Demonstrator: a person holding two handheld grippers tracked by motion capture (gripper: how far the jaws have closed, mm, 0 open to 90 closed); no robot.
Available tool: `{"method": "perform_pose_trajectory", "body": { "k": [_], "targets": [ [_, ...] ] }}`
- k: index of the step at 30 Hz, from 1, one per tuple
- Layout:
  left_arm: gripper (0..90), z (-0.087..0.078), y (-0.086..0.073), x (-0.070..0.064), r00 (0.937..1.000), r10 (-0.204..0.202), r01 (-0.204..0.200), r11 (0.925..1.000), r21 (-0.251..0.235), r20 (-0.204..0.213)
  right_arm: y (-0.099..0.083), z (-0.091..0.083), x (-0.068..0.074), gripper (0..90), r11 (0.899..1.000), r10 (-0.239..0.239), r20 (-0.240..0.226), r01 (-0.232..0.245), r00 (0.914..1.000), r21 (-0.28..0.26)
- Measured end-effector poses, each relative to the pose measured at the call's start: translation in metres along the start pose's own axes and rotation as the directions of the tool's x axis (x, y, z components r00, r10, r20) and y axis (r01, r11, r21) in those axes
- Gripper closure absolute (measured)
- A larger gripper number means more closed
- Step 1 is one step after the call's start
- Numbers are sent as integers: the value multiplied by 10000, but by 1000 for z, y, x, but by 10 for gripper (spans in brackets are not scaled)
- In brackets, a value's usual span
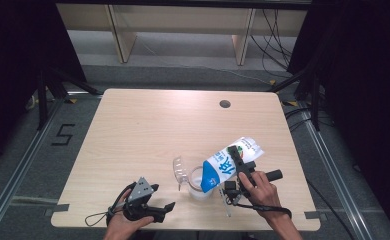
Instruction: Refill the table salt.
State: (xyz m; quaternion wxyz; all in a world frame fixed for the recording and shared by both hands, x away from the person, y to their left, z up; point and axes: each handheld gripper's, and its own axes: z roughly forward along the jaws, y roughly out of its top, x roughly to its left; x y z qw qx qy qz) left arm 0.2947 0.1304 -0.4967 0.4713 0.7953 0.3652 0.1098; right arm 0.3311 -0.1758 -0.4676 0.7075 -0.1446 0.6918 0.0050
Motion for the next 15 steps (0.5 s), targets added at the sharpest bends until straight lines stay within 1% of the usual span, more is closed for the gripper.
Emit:
{"method": "perform_pose_trajectory", "body": {
  "k": [1,2,4,5,6,8,10,11,15],
  "targets": [
    [164,0,0,0,10000,-1,1,10000,-14,-2,0,0,1,651,10000,68,-9,-68,10000,45],
    [164,0,0,0,10000,-10,10,10000,5,-2,0,0,0,652,10000,-80,2,80,10000,-24],
    [164,0,0,0,10000,-17,17,10000,13,-4,0,0,0,653,10000,-51,-2,51,10000,-17],
    [164,0,0,0,10000,-16,16,10000,15,-7,0,1,-3,653,9993,-358,23,358,9994,-106],
    [164,0,0,0,10000,-21,21,10000,8,-3,0,1,-3,654,9990,-445,22,445,9990,-103],
    [164,0,0,0,10000,-19,19,10000,7,-6,0,1,-2,655,9996,-285,2,285,9996,-73],
    [164,0,0,0,10000,-15,15,10000,13,-5,0,1,-2,655,9993,-367,9,367,9993,-78],
    [164,0,0,0,10000,-21,21,10000,3,-2,0,0,-3,655,9994,-357,-100,356,9993,-8],
    [164,0,0,0,10000,-15,15,10000,-8,16,1,0,-3,658,9993,-382,-90,382,9992,-17]
  ]
}}
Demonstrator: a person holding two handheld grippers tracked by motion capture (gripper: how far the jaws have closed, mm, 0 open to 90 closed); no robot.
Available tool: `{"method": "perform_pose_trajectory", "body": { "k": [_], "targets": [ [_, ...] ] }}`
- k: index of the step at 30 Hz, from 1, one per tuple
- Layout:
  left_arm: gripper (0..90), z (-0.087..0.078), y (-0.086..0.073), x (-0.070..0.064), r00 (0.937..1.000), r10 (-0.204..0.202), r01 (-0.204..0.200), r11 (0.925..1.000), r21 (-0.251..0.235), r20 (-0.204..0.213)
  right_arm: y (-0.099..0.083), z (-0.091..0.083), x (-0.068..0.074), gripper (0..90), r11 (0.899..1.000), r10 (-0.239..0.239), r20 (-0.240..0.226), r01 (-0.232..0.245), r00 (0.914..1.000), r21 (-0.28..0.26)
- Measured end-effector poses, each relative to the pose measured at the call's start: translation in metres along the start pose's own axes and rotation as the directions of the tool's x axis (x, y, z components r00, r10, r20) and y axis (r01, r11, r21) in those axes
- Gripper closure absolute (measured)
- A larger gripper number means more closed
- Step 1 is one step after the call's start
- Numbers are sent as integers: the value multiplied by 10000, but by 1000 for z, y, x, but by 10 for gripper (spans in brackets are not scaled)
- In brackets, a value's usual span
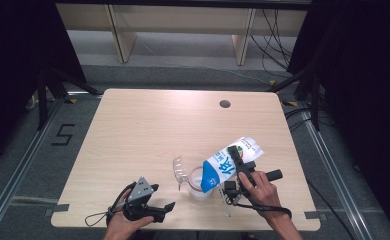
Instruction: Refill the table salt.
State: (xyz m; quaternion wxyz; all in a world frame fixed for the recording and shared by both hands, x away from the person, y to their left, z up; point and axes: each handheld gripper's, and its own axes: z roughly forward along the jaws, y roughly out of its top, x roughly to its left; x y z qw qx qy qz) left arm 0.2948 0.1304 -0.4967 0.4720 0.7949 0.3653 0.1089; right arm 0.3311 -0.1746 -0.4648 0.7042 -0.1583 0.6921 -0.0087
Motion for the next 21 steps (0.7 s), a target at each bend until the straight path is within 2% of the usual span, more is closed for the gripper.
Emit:
{"method": "perform_pose_trajectory", "body": {
  "k": [6,7,8,9,21],
  "targets": [
    [164,0,0,0,10000,-12,12,10000,1,1,0,0,0,659,10000,12,-11,-12,10000,6],
    [164,0,0,0,10000,-13,13,10000,0,2,0,-1,4,660,9985,508,-47,-507,9987,204],
    [164,0,0,0,10000,-11,11,10000,1,2,0,0,0,660,10000,-21,-11,21,10000,-12],
    [164,0,0,0,10000,-5,5,10000,2,4,0,1,-1,661,9999,-131,90,132,9999,-103],
    [164,0,0,0,10000,-4,4,10000,6,5,0,0,1,664,10000,-54,-18,54,10000,10]
  ]
}}
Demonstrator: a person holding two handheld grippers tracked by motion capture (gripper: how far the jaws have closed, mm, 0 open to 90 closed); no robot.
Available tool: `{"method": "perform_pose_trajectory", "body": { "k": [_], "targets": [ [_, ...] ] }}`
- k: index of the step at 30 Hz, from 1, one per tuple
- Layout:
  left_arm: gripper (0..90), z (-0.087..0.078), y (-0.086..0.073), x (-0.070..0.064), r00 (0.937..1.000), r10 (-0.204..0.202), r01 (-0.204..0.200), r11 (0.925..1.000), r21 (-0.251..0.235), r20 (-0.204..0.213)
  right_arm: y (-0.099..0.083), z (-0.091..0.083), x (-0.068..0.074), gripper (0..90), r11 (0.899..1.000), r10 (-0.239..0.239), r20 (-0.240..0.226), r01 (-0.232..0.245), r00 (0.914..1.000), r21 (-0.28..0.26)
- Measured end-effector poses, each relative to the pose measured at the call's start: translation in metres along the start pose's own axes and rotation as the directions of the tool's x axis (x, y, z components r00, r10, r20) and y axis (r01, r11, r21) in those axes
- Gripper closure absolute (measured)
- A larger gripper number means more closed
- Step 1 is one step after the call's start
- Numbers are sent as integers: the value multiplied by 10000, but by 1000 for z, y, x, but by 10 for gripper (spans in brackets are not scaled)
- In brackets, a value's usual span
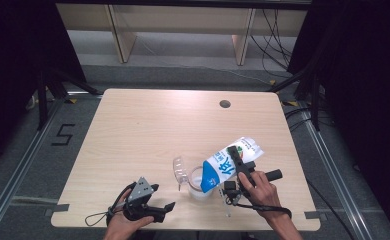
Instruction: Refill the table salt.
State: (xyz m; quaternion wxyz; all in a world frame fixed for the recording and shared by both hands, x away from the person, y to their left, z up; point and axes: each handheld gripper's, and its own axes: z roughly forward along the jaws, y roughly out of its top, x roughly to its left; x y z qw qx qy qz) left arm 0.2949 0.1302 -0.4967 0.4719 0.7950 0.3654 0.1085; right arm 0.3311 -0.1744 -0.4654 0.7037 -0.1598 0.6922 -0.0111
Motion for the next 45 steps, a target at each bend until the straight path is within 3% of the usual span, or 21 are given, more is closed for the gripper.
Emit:
{"method": "perform_pose_trajectory", "body": {
  "k": [21,29,45],
  "targets": [
    [164,0,0,0,10000,1,-1,10000,-2,-2,0,0,2,674,9998,193,76,-194,9998,45],
    [164,0,0,0,10000,4,-4,10000,-5,-3,0,0,1,680,9998,-174,143,175,9997,-80],
    [164,0,0,0,10000,8,-8,10000,16,-20,0,0,3,695,10000,44,108,-43,9999,-24]
  ]
}}
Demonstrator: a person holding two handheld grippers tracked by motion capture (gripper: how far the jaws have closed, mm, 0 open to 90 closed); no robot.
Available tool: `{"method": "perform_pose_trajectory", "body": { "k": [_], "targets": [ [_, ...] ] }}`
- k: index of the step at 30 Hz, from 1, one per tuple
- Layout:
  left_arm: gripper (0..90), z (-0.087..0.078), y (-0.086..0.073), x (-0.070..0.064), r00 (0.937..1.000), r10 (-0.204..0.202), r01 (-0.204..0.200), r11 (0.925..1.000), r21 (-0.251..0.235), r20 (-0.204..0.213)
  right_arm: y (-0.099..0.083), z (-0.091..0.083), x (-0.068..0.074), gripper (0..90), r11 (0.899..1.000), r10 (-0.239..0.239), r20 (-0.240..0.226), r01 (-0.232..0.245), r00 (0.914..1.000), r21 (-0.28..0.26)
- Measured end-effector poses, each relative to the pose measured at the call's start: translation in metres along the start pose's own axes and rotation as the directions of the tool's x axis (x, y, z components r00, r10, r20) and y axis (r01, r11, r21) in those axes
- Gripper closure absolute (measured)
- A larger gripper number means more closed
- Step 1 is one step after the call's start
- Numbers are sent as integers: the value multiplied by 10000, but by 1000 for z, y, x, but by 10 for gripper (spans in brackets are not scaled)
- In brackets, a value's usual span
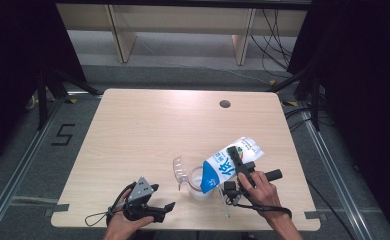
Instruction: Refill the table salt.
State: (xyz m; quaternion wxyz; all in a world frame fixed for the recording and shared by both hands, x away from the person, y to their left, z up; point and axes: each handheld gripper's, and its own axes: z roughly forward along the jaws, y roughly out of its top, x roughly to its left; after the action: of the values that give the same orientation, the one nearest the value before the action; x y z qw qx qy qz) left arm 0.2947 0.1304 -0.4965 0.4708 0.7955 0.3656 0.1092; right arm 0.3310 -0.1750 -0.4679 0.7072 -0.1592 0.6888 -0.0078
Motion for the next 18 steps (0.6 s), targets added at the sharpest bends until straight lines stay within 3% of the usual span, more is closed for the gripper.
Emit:
{"method": "perform_pose_trajectory", "body": {
  "k": [14,17,18],
  "targets": [
    [164,0,0,0,10000,-16,16,10000,-19,20,0,0,0,704,10000,55,-24,-55,10000,19],
    [164,1,0,0,10000,-19,20,10000,-69,12,0,0,-3,705,9992,-373,25,373,9993,-145],
    [164,0,0,1,10000,30,-30,10000,27,-22,0,0,0,705,10000,-6,8,6,10000,-48]
  ]
}}
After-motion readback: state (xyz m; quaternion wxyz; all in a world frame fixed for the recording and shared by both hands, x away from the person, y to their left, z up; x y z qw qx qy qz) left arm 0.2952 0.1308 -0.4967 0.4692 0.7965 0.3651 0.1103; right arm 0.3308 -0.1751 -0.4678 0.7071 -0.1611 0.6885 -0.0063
